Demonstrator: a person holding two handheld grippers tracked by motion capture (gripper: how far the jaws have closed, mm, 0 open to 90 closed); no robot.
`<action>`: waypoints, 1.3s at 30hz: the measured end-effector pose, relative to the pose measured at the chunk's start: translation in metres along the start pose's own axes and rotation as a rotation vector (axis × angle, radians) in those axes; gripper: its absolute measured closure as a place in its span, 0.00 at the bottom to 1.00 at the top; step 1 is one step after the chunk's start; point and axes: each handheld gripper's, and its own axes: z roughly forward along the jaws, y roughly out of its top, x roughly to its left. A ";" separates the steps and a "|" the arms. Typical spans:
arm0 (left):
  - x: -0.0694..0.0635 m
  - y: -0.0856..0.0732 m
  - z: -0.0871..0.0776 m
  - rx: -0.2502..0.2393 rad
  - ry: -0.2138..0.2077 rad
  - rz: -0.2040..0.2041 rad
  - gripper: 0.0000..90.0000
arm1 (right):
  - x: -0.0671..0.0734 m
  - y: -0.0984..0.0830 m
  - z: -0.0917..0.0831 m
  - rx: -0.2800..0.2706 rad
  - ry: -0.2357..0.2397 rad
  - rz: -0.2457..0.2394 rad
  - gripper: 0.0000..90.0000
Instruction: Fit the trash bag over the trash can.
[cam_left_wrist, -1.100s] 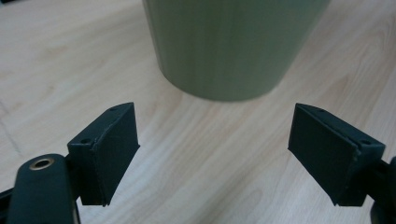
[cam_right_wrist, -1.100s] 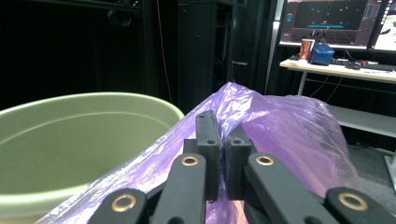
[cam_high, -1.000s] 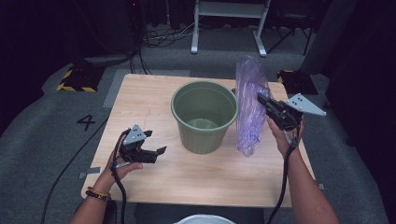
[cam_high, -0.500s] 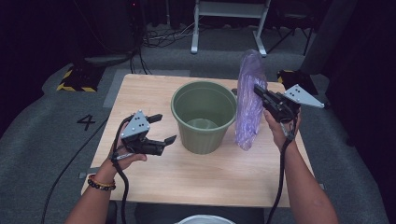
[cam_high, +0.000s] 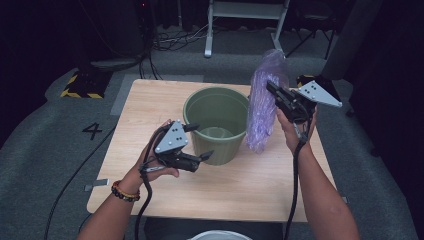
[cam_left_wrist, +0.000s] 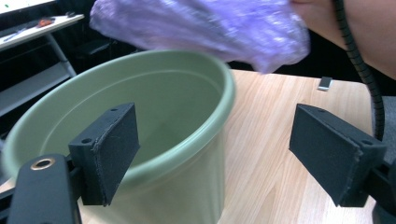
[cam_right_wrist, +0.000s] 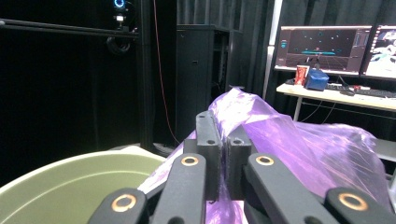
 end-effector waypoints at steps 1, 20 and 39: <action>-0.004 0.003 0.003 0.000 -0.014 0.011 0.17 | 0.002 0.001 0.003 0.002 -0.004 0.001 0.98; -0.040 0.042 0.071 0.022 0.080 0.095 0.37 | 0.027 0.017 0.022 -0.004 -0.008 -0.010 0.99; -0.006 0.036 0.062 0.118 0.277 0.156 0.99 | 0.032 0.016 0.004 -0.045 0.108 -0.036 0.99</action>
